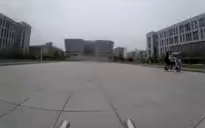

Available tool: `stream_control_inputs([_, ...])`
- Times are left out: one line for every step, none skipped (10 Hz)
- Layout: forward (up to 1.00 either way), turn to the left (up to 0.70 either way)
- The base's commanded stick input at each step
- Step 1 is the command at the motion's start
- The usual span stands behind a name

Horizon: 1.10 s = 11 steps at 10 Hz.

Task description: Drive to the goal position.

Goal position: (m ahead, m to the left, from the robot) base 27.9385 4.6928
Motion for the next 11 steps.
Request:
stream_control_inputs([1.0,-0.39])
stream_control_inputs([1.0,-0.4])
stream_control_inputs([1.0,-0.01])
stream_control_inputs([1.0,-0.1])
stream_control_inputs([1.0,-0.35])
stream_control_inputs([1.0,-0.17])
stream_control_inputs([1.0,-0.06])
stream_control_inputs([1.0,-0.03])
stream_control_inputs([1.0,-0.39])
stream_control_inputs([1.0,-0.28])
stream_control_inputs([1.0,-0.13])
